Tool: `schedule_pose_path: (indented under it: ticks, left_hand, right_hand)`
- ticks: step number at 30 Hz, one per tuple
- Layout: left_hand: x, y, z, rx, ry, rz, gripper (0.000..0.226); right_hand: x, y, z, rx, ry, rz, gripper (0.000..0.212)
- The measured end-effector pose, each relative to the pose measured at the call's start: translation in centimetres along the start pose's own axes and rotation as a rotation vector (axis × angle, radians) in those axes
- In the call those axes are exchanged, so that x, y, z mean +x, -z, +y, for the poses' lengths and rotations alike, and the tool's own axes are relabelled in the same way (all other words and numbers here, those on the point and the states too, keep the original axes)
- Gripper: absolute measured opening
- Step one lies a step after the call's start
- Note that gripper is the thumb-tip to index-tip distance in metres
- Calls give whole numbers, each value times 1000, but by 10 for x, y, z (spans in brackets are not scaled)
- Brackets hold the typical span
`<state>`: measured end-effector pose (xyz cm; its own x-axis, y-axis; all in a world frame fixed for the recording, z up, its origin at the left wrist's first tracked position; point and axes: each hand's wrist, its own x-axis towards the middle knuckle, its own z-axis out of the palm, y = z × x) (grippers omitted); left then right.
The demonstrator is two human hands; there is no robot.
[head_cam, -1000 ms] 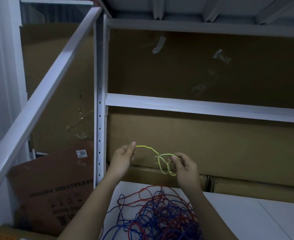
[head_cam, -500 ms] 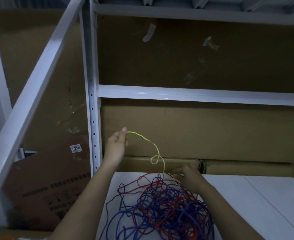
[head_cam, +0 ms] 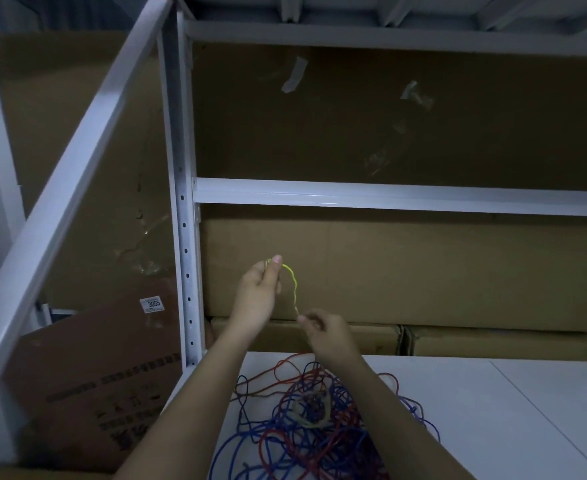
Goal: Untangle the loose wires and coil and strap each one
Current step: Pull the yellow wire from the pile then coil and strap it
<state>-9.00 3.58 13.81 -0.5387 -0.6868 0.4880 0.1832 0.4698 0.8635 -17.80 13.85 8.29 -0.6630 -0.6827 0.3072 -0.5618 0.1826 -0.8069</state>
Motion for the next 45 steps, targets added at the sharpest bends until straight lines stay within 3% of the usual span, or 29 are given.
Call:
schedule_pose_path:
  ticks: [7, 11, 15, 19, 25, 30, 32, 35, 38, 42, 45]
  left_hand:
    - [0, 17, 3, 28, 17, 10, 38]
    - [-3, 20, -3, 67, 37, 50, 39]
    - [-5, 15, -7, 47, 45, 50, 38]
    - [-4, 10, -8, 31, 75, 19, 40]
    - [-3, 9, -4, -84, 142, -111, 44]
    - [-9, 12, 3, -551, 299, -419, 43]
    - [-11, 12, 7, -758, 313, -472, 41]
    - [-4, 9, 13, -1055, 253, -314, 34]
    - [5, 3, 14, -958, 172, -146, 27]
    - [11, -13, 9, -650, 113, 53, 24]
    - [10, -17, -2, -269, 36, 83, 20]
  right_hand:
    - [4, 10, 10, 530, -241, -155, 16]
    - [9, 17, 14, 516, -222, -123, 16]
    - [19, 18, 13, 742, -276, -158, 17]
    - [34, 17, 14, 918, -242, -35, 21]
    - [51, 28, 18, 598, -85, 169, 7]
    - [59, 36, 22, 546, 155, 337, 17]
    - [62, 36, 23, 440, 183, 320, 17]
    - [57, 31, 27, 83, 242, 151, 33]
    - [46, 21, 33, -234, 375, 15, 33]
    - [36, 9, 33, -191, 365, -35, 35]
    - [26, -1, 30, -121, 363, -22, 11]
